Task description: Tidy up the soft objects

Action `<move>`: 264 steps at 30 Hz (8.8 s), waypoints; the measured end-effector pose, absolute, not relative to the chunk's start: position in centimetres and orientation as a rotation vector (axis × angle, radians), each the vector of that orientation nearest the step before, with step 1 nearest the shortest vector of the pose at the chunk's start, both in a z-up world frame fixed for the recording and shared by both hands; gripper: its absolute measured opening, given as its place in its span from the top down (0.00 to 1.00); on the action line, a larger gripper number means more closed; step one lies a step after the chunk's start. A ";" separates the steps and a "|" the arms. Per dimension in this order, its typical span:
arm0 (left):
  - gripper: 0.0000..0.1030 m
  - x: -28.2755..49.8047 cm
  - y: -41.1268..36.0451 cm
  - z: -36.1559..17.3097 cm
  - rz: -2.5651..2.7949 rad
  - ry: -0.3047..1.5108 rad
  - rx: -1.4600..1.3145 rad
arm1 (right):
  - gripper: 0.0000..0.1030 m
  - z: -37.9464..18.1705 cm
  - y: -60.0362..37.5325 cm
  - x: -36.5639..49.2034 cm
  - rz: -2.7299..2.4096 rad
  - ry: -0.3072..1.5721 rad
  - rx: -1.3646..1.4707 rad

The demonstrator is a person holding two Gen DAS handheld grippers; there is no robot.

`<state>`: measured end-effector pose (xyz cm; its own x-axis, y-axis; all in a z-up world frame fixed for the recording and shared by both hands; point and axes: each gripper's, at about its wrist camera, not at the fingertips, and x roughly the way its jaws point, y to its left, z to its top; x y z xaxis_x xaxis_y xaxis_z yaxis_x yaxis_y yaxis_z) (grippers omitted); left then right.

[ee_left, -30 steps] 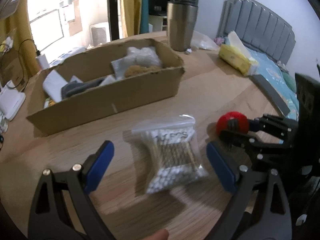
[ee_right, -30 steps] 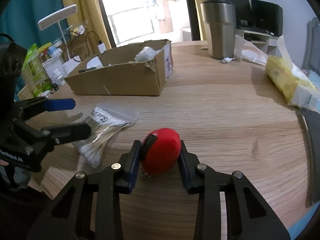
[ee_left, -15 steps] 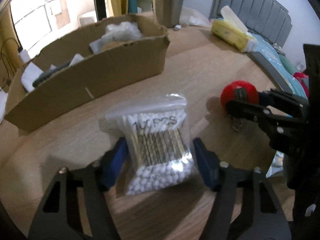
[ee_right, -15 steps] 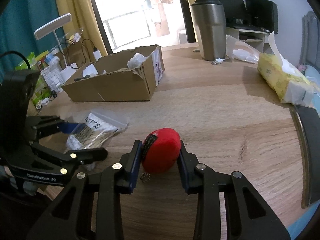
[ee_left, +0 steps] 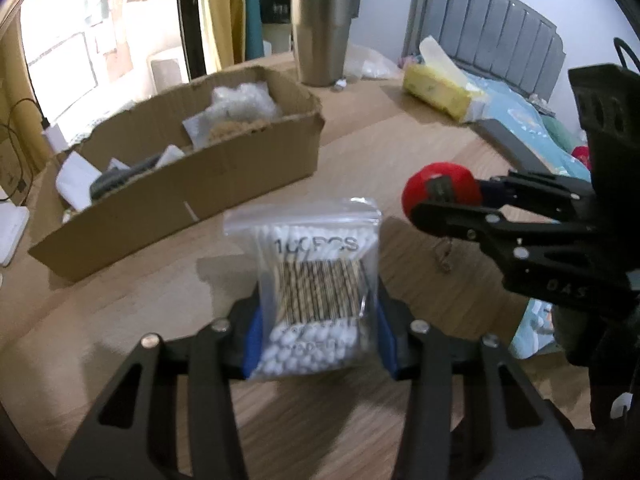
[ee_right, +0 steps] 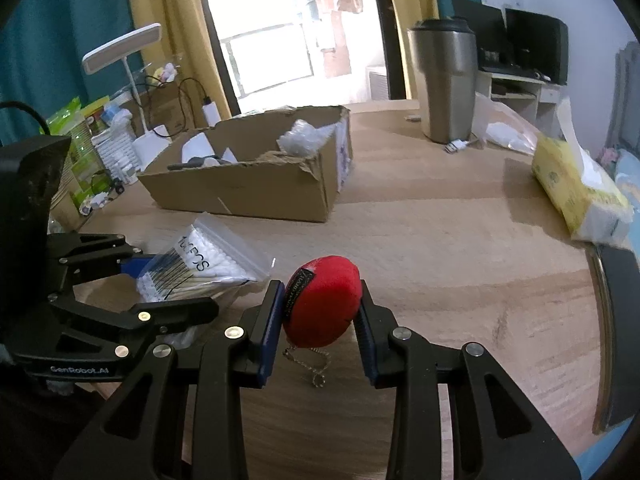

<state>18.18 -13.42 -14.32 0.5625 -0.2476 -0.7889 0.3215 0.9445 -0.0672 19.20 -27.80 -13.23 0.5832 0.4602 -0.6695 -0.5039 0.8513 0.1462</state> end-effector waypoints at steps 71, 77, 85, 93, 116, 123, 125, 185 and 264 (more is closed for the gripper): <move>0.54 21.2 4.8 -8.0 -0.095 0.650 -0.207 | 0.65 -8.8 -12.5 29.4 0.709 0.719 -0.236; 0.54 22.5 6.2 -8.6 -0.080 0.659 -0.215 | 0.65 -8.9 -11.2 30.9 0.723 0.720 -0.227; 0.54 24.2 7.0 -9.3 -0.091 0.660 -0.233 | 0.65 -9.2 -10.4 32.6 0.737 0.746 -0.194; 0.54 25.2 6.9 -9.9 -0.100 0.673 -0.238 | 0.50 -9.3 -10.3 33.4 0.753 0.746 -0.184; 0.54 28.6 0.3 -9.2 -0.177 0.705 -0.157 | 0.50 -8.4 -17.7 32.9 0.690 0.692 -0.123; 0.53 30.4 -1.5 -10.0 -0.210 0.729 -0.154 | 0.50 -8.1 -20.3 32.8 0.653 0.685 -0.117; 0.52 30.9 -1.9 -10.2 -0.207 0.743 -0.149 | 0.50 -8.0 -21.0 32.7 0.641 0.682 -0.112; 0.01 11.1 0.5 -0.4 -0.068 0.390 -0.159 | 0.41 0.2 -21.9 15.3 0.550 0.462 -0.126; 0.01 2.6 -3.7 1.3 -0.125 0.308 -0.092 | 0.36 1.4 -24.4 7.1 0.540 0.335 -0.078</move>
